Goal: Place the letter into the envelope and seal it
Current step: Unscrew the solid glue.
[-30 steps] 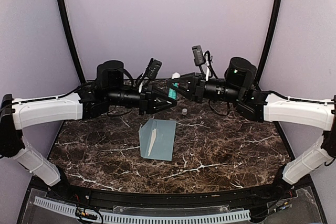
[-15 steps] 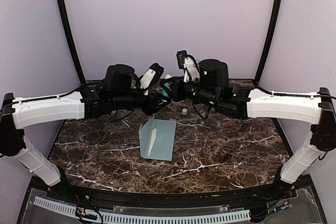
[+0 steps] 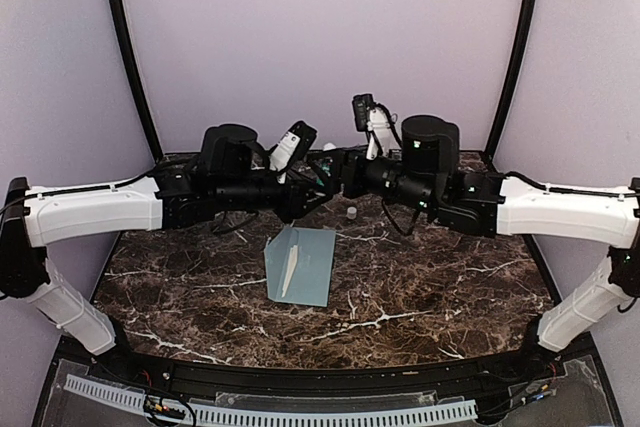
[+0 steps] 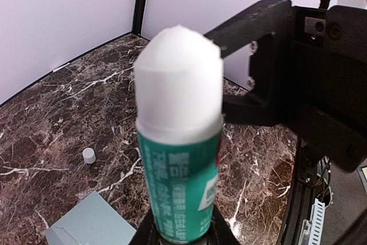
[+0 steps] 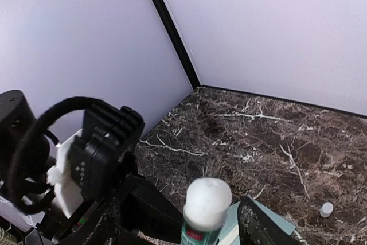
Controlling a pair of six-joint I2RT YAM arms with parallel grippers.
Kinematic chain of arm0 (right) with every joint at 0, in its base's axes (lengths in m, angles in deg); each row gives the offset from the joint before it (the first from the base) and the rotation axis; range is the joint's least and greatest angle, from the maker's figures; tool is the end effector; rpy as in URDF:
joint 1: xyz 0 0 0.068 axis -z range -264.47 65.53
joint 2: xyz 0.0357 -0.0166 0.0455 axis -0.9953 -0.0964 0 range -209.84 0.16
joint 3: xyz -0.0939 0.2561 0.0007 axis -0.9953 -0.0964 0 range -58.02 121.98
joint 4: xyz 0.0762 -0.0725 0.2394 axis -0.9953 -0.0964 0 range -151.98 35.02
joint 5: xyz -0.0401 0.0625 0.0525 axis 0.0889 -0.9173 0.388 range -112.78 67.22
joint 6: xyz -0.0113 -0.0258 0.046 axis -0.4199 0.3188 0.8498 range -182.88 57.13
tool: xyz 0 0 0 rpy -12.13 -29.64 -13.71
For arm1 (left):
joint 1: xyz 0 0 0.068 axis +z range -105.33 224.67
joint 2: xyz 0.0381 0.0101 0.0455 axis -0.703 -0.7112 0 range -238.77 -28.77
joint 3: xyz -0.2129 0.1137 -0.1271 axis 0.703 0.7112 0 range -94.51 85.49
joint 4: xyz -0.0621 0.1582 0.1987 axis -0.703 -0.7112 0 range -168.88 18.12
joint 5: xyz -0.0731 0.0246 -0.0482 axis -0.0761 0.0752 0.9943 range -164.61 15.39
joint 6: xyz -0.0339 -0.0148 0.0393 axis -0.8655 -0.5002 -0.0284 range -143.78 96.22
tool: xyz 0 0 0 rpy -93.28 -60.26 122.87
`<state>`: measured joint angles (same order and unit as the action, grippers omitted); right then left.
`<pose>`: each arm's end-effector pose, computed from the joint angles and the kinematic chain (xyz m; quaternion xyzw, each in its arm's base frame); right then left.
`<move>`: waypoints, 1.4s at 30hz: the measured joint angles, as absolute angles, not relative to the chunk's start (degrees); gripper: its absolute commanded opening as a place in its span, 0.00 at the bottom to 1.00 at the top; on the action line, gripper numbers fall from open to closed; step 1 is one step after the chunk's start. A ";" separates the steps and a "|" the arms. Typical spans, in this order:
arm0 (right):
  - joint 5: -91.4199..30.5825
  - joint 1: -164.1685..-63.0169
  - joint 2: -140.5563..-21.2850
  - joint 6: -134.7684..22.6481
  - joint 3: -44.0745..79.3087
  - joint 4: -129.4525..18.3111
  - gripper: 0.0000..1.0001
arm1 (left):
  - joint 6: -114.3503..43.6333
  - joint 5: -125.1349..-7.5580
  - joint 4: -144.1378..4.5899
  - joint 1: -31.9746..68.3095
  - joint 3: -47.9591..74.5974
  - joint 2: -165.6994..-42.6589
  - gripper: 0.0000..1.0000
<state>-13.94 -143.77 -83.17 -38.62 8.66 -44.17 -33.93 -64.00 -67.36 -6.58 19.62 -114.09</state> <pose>0.1832 0.2981 0.3519 -0.1735 0.7213 0.4025 0.5364 0.2170 -0.2807 0.3235 0.3299 0.7196 -0.3727 0.4842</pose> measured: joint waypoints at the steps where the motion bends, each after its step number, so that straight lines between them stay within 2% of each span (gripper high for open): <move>1: -14.00 -143.69 -81.40 -38.62 7.28 -43.53 0.73 | -34.54 -62.77 -66.58 -5.94 20.19 -113.76 0.00; 8: -17.52 -139.56 -73.53 -36.66 -0.02 -38.00 0.77 | -37.12 -55.28 -62.86 -1.18 23.49 -111.64 0.00; 13: -29.30 -133.00 -73.05 -34.08 -5.02 -32.12 0.77 | -37.47 -46.95 -60.76 -1.24 23.60 -110.90 0.00; 19: -45.72 -131.38 -75.26 -32.96 -5.75 -24.91 0.65 | -38.87 -37.51 -57.66 -1.27 23.60 -110.81 0.00; 24: -55.01 -131.51 -77.71 -31.89 -5.24 -20.41 0.51 | -40.12 -33.22 -55.50 -1.27 23.60 -110.81 0.00; 28: -58.18 -131.80 -79.39 -31.43 -4.65 -19.10 0.42 | -40.93 -31.15 -54.40 -1.27 23.60 -110.81 0.00; 38: -62.09 -132.82 -82.75 -31.00 -1.27 -18.27 0.33 | -41.73 -28.72 -53.51 -1.27 23.60 -110.99 0.00; 42: -62.66 -133.11 -83.91 -30.87 -0.50 -17.72 0.22 | -42.02 -28.43 -53.46 -1.27 23.60 -111.18 0.00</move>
